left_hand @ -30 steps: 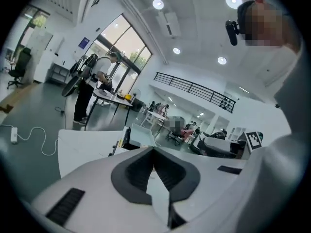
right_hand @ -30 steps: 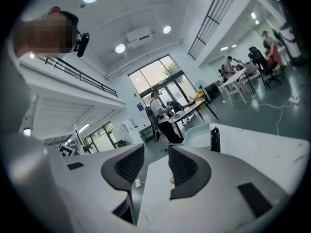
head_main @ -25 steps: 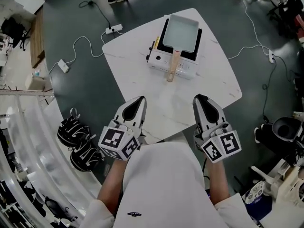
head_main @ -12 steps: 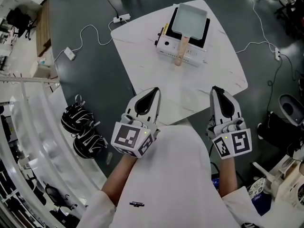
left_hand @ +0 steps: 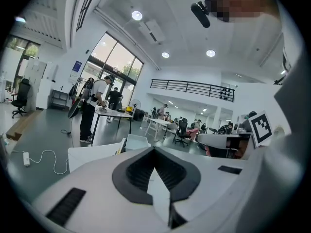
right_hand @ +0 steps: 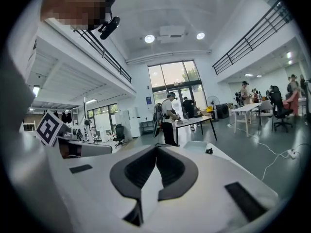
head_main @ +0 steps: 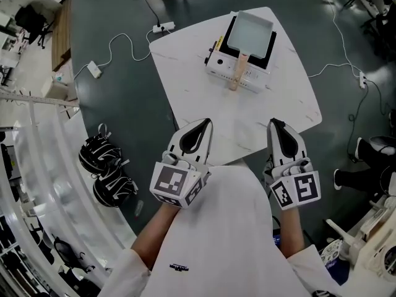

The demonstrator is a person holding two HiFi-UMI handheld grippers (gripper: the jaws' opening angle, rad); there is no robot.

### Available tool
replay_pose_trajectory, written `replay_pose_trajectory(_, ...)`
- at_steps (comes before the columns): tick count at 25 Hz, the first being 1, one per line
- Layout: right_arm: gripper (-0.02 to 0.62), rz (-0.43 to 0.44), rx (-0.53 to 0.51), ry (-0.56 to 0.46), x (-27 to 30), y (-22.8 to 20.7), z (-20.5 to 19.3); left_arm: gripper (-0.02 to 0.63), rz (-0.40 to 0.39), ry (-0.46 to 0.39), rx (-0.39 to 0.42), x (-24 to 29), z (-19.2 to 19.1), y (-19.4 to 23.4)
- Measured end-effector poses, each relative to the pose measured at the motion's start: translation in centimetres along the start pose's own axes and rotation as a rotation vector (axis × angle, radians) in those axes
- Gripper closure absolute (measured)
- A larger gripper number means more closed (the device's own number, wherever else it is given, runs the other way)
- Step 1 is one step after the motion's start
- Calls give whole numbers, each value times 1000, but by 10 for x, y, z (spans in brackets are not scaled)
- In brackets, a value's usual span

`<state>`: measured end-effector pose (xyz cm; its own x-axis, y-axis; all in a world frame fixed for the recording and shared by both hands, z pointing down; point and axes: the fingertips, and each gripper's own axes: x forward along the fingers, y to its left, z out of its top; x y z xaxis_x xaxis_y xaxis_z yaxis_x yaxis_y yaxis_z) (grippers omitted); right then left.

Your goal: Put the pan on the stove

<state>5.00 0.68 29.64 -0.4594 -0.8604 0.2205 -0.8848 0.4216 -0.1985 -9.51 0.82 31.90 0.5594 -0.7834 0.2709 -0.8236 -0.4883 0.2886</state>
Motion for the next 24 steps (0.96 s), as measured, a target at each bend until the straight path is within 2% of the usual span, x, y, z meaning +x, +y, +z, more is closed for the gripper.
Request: replay_pose_trajectory(24, 591, -43, 25, 33, 0, -16, -10, 604, -22, 23, -21, 18, -7, -8)
